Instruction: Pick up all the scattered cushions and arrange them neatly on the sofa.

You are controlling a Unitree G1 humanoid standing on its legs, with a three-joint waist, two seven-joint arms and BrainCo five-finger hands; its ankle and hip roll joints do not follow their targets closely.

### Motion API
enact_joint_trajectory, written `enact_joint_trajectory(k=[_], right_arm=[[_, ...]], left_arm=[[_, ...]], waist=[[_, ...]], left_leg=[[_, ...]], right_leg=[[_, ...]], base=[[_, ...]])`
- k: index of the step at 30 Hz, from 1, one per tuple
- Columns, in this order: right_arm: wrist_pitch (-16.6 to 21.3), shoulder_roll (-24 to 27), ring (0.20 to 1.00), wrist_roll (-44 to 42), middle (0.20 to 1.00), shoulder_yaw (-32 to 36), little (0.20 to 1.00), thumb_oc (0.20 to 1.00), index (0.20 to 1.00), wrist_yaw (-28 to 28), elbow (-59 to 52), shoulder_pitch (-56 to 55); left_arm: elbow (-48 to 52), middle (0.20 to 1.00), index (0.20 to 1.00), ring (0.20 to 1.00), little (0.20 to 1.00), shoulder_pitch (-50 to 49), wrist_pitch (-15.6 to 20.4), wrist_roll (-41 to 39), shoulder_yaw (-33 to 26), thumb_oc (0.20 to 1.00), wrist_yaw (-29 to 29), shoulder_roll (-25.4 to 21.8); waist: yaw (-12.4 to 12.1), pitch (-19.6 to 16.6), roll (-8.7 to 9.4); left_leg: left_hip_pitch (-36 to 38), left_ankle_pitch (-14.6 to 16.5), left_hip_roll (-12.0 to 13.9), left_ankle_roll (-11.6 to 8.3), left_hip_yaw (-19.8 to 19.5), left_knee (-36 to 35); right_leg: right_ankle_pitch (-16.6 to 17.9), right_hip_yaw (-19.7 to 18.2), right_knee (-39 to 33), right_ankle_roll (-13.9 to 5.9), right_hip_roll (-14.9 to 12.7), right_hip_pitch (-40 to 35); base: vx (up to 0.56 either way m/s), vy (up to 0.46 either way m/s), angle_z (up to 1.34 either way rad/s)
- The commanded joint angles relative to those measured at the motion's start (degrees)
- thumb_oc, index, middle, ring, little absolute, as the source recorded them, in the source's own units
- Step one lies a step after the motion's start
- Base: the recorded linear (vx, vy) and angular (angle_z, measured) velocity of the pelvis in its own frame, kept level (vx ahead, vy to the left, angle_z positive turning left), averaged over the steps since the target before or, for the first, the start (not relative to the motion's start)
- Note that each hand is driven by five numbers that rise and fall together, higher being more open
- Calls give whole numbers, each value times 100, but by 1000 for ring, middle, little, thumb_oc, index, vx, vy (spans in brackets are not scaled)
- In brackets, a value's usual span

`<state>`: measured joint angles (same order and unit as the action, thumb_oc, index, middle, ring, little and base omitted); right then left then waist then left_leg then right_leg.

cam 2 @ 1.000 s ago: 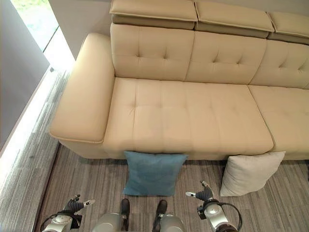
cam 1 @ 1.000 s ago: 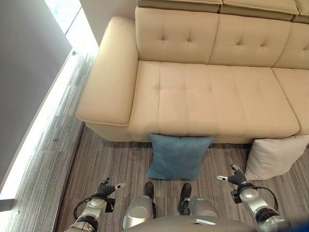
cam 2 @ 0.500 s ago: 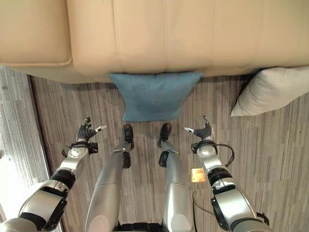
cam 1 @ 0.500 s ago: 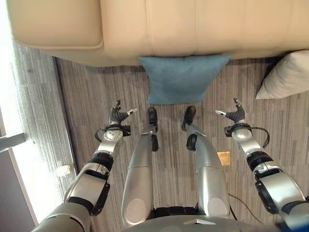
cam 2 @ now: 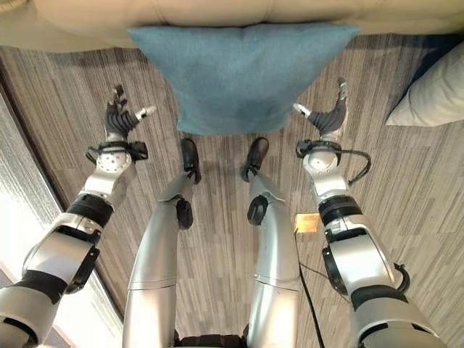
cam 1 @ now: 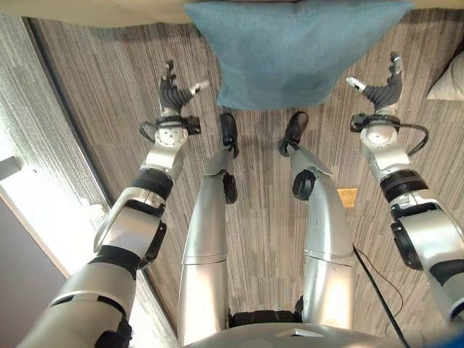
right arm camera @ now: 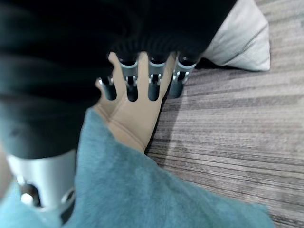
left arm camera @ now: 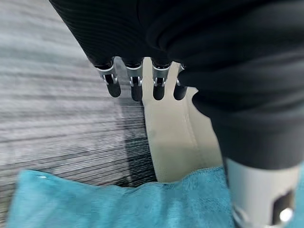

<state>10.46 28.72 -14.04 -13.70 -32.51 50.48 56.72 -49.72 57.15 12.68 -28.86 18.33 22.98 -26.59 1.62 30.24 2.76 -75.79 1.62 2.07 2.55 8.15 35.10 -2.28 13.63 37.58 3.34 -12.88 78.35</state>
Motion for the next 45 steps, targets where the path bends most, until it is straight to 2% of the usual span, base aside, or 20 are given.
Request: enact_joint_trajectory(k=[1,7,10,18,19,21,25,27,28,29,31,32,33,34,35,38,39,42,43,45], right_arm=[[272,158,1000,-264,1000,-194,1000,1000,1000,-194,-176,-673],[221,345,1000,-279,1000,-343,1000,1000,1000,-325,-138,-268],[277,540,1000,-699,1000,-662,1000,1000,1000,-77,85,217],[303,535,1000,-1255,1000,-1241,1000,1000,1000,290,369,978],[300,381,1000,-1462,1000,-1503,1000,1000,1000,393,505,1336],[303,327,1000,-1556,1000,-1585,1000,1000,1000,463,534,1437],[454,-277,1000,-2052,1000,-1914,1000,1000,1000,826,349,1780],[529,-614,1000,-2137,1000,-1985,1000,1000,1000,921,291,1852],[630,-947,1000,-2248,1000,-2016,1000,1000,1000,972,266,1871],[636,-952,1000,-2251,1000,-2019,1000,1000,1000,973,273,1871],[796,-1333,1000,-2595,1000,-1937,1000,1000,1000,1074,257,1883],[839,-1454,586,-2732,586,-1909,586,586,586,1115,269,1885],[920,-1573,369,-2936,369,-1863,369,369,369,1172,259,1868],[1043,-1751,200,-3211,200,-1774,200,200,200,1261,205,1827],[1089,-1786,200,-3271,200,-1752,200,200,200,1298,179,1817],[1209,-1753,200,-3202,200,-1711,200,200,200,1390,-111,1717],[1235,-1738,200,-3167,200,-1668,200,200,200,1373,-199,1658],[1421,-1530,200,-2874,200,-1210,200,200,200,1291,-877,1222],[1458,-1413,200,-2692,200,-1062,200,200,200,1257,-1159,1027],[1441,-1331,200,-2477,200,-907,200,200,200,1213,-1415,781]], left_arm=[[-17,1000,1000,1000,1000,-617,208,-179,56,1000,149,13],[52,1000,1000,1000,1000,-158,147,-95,266,1000,264,-71],[-30,1000,1000,1000,1000,411,116,-166,551,1000,248,-110],[-246,1000,1000,1000,1000,968,59,-472,809,1000,167,-2],[-330,1000,1000,1000,1000,1275,38,-567,941,1000,181,156],[-335,1000,1000,1000,1000,1349,38,-609,976,1000,160,163],[254,1000,1000,1000,1000,1401,371,-1354,1009,1000,-127,482],[426,1000,1000,1000,1000,1378,542,-1687,920,1000,-187,735],[528,1000,1000,1000,1000,1354,682,-1906,867,1000,-199,1014],[528,1000,1000,1000,1000,1349,687,-1908,868,1000,-199,1014],[653,1000,1000,1000,1000,1448,843,-2039,870,1000,-184,1319],[710,1000,1000,1000,1000,1452,942,-2163,840,1000,-184,1431],[778,1000,1000,1000,1000,1459,1027,-2323,818,1000,-203,1548],[1003,467,467,467,467,1406,1196,-2598,730,467,-239,1775],[1070,200,200,200,200,1378,1245,-2660,708,200,-252,1832],[1421,200,200,200,200,1165,1418,-2765,599,200,-303,1845],[1462,200,200,200,200,1092,1388,-2718,580,200,-288,1816],[1616,200,200,200,200,626,1228,-2311,486,200,-388,1612],[1778,200,200,200,200,404,1139,-1983,492,200,-435,1499],[1957,200,200,200,200,152,1044,-1650,508,200,-464,1443]], waist=[[78,-1023,-191],[84,-1018,-235],[71,-1006,-241],[-19,-852,-320],[-67,-764,-360],[-74,-726,-373],[-131,-676,-413],[-122,-694,-393],[-112,-696,-378],[-110,-699,-379],[-77,-684,-355],[-73,-688,-348],[-68,-689,-345],[-55,-673,-333],[-49,-674,-327],[-14,-758,-307],[-9,-813,-308],[14,-1464,-335],[17,-1579,-367],[11,-1583,-376]], left_leg=[[-304,586,34,-215,-605,369],[-794,646,2,-198,-626,708],[-1101,640,-6,-205,-653,838],[-1362,614,30,-255,-793,1136],[-1411,615,7,-264,-847,1256],[-1412,619,4,-265,-855,1260],[-1414,600,-6,-298,-902,1364],[-1414,601,-3,-310,-920,1401],[-1415,598,2,-324,-939,1438],[-1415,601,3,-326,-940,1441],[-1416,602,-12,-335,-979,1467],[-1416,600,-16,-339,-990,1482],[-1416,596,-20,-342,-1012,1498],[-1416,602,-18,-352,-1030,1527],[-1416,607,-18,-355,-1031,1523],[-1416,598,-24,-375,-998,1488],[-1416,593,-21,-379,-987,1463],[-1408,473,6,-348,-824,850],[-1193,421,7,-348,-797,609],[-792,355,2,-355,-832,291]], right_leg=[[-353,-451,359,-835,-155,137],[-473,-552,767,-822,-167,681],[-506,-583,957,-838,-148,1012],[-523,-501,1137,-839,-89,1160],[-525,-460,1177,-822,-73,1160],[-524,-447,1187,-818,-59,1160],[-528,-422,1282,-803,-23,1160],[-540,-415,1311,-788,-16,1160],[-546,-398,1336,-773,-7,1160],[-549,-398,1339,-772,-7,1160],[-514,-430,1367,-774,6,1160],[-509,-434,1381,-773,5,1160],[-508,-438,1404,-773,5,1160],[-502,-457,1437,-776,2,1160],[-494,-466,1434,-783,1,1160],[-435,-487,1401,-809,17,1160],[-424,-481,1367,-817,25,1160],[-349,-360,942,-894,110,1148],[-339,-277,751,-899,120,911],[-317,-214,533,-912,137,535]], base=[[37,-6,-1],[48,-12,-1],[52,-66,-2],[26,-53,0],[11,-54,-4],[9,-49,-4],[5,-18,-1],[0,0,0],[0,0,0],[0,0,0],[0,0,0],[0,0,0],[0,0,0],[14,31,-2],[11,50,-3],[5,48,-6],[-2,37,-6],[-45,35,-1],[-87,12,5],[-83,-6,9]])
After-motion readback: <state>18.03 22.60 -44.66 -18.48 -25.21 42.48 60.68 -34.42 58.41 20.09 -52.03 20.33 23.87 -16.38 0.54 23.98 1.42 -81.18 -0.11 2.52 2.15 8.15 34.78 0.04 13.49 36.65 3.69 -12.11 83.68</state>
